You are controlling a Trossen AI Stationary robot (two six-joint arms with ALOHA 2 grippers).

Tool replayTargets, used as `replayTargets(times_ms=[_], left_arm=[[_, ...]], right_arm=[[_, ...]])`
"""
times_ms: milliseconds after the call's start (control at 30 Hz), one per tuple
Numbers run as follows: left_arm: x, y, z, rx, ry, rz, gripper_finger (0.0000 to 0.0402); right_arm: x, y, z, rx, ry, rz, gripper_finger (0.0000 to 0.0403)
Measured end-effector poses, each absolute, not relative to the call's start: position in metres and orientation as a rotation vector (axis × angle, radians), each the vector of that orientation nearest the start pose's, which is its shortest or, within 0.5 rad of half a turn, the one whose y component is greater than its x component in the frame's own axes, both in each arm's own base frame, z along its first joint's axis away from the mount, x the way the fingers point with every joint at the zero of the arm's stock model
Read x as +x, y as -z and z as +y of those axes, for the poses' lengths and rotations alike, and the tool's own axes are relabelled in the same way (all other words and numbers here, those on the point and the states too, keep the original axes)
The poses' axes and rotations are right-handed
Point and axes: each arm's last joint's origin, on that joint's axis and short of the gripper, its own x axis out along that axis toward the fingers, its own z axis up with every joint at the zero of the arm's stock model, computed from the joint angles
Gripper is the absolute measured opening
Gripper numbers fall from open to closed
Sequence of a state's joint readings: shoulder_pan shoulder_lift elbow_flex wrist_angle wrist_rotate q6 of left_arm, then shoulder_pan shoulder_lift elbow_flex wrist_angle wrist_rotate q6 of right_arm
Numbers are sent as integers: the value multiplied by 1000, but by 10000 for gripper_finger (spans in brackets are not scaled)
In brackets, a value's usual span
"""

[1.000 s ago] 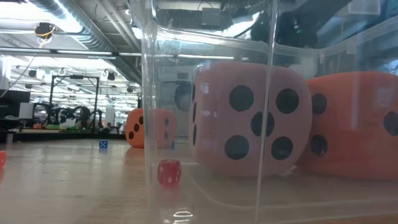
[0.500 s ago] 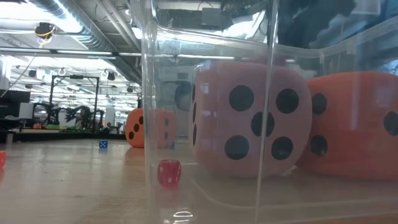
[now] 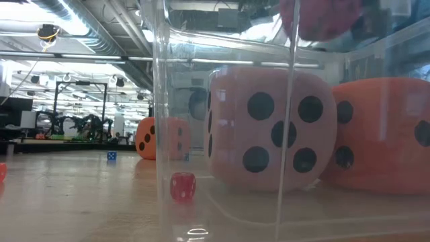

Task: Pick & Place Dice
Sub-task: Put the large red die into the transparent bin

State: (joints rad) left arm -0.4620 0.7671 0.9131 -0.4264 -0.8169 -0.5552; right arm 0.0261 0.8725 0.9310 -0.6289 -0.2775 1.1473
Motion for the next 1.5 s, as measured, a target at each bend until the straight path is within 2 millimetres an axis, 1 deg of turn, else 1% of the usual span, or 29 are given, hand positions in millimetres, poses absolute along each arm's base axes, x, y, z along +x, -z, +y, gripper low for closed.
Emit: replayTargets(times_ms=[167,333,467,567,767,933,1167,1500], left_arm=[[139,-359,-46,-383,-405,113,214],[138,-359,-45,-370,-409,114,214],[138,-359,-43,-367,-420,109,214],[139,-359,-40,-373,-421,112,214],[141,-358,-34,-381,-405,140,214],[143,-357,-31,-390,-387,157,214],[145,-356,-27,-407,-344,181,214],[145,-355,-27,-406,-326,203,214]], right_arm=[[171,-326,39,1193,11,764,2],[174,-320,58,1188,35,809,1],[186,-314,75,1173,18,826,1],[199,-307,89,1163,-13,836,1],[214,-290,107,1174,43,894,1],[222,-278,114,1181,121,895,1],[234,-265,120,1185,164,913,0],[236,-261,121,1177,178,926,0]])
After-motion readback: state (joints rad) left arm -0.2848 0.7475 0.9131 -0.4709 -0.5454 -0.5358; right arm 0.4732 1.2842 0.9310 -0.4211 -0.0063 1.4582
